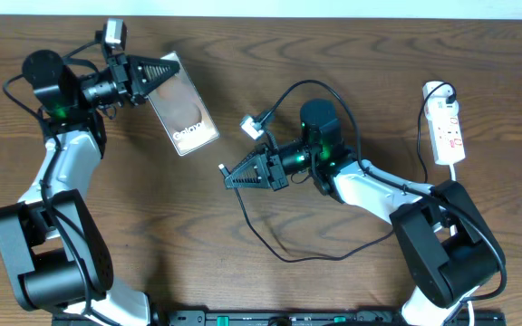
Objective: Plug charger to phone and switch on socket
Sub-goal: 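Align the plug tip with the phone's port, left gripper holding phone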
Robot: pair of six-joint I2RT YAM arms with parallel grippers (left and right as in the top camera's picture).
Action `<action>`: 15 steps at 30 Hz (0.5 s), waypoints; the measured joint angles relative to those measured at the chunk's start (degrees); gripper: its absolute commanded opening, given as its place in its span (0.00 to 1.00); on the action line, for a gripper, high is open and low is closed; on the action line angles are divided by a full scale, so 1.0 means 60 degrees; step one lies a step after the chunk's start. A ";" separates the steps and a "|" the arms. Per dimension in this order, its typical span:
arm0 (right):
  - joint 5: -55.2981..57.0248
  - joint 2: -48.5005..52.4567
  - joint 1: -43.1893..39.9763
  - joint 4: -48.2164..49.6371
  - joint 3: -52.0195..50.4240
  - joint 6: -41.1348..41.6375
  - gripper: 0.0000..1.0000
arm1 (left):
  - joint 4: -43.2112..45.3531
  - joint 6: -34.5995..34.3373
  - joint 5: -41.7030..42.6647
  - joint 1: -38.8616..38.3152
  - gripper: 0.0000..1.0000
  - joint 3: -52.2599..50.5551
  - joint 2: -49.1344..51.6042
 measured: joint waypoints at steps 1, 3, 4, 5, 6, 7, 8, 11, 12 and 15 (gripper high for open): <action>-0.0011 0.0000 0.0025 0.0044 0.0000 0.0051 0.01 | -0.0004 0.0000 0.0000 -0.0044 0.07 0.0000 0.0000; -0.0018 0.0000 0.0066 0.0160 0.0000 0.0146 0.01 | -0.0004 0.0036 0.0000 -0.0178 0.07 0.0000 0.0000; -0.0025 0.0000 0.0069 0.0299 0.0000 0.0270 0.01 | 0.0000 0.0153 0.0000 -0.0277 0.07 0.0000 0.0000; -0.0029 0.0000 0.0069 0.0561 0.0000 0.0401 0.01 | -0.0004 0.0222 0.0000 -0.0339 0.07 0.0000 0.0000; -0.0044 0.0000 0.0069 0.0812 -0.0004 0.0484 0.01 | -0.0007 0.0288 0.0000 -0.0386 0.07 0.0000 0.0000; -0.0033 0.0000 0.0069 0.1009 0.0000 0.0557 0.01 | -0.0004 0.0328 0.0000 -0.0433 0.07 0.0000 0.0000; -0.0033 0.0000 0.0066 0.1300 0.0000 0.0667 0.01 | 0.0000 0.0364 -0.0004 -0.0459 0.08 0.0000 0.0000; -0.0029 0.0000 0.0069 0.1676 0.0000 0.0838 0.01 | -0.0004 0.0463 -0.0004 -0.0517 0.08 0.0000 0.0000; -0.0022 0.0000 0.0069 0.1705 0.0000 0.0860 0.01 | -0.0004 0.0463 0.0000 -0.0525 0.08 0.0000 0.0000; 0.0018 0.0000 0.0069 0.1705 0.0000 0.0922 0.01 | -0.0007 0.0470 -0.0004 -0.0532 0.07 0.0000 0.0000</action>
